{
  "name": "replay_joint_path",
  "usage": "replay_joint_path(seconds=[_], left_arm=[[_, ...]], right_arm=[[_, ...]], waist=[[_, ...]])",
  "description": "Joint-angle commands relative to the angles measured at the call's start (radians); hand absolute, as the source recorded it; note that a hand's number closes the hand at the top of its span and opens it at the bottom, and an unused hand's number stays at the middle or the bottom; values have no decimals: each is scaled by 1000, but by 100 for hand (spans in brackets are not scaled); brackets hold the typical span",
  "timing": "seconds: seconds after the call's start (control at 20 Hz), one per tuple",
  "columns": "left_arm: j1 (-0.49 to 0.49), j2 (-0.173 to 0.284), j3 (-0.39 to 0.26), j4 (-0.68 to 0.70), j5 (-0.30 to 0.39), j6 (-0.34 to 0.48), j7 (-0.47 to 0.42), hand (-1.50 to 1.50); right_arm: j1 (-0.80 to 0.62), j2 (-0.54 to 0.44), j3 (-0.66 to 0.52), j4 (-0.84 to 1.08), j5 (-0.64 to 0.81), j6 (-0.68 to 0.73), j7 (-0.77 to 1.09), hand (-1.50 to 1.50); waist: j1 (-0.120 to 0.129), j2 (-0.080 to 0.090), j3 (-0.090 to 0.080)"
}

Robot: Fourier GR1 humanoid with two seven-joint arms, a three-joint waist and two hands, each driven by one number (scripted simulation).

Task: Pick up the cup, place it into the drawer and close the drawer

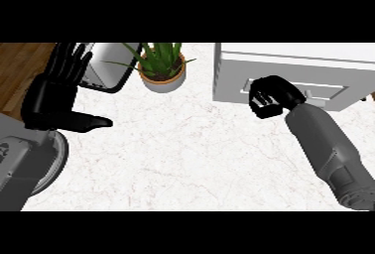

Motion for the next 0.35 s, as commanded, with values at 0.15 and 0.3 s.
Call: replay_joint_path(seconds=[0.15, 0.3], left_arm=[[17, -20, -4, 14, 8, -25, -6, -150], [-3, -22, -7, 14, -3, -23, -5, -150]], right_arm=[[-107, -96, -90, 55, -42, -37, 74, 150], [-92, -102, -93, 65, -43, -37, 41, 150]], waist=[[33, 43, 11], [27, 43, 11]])
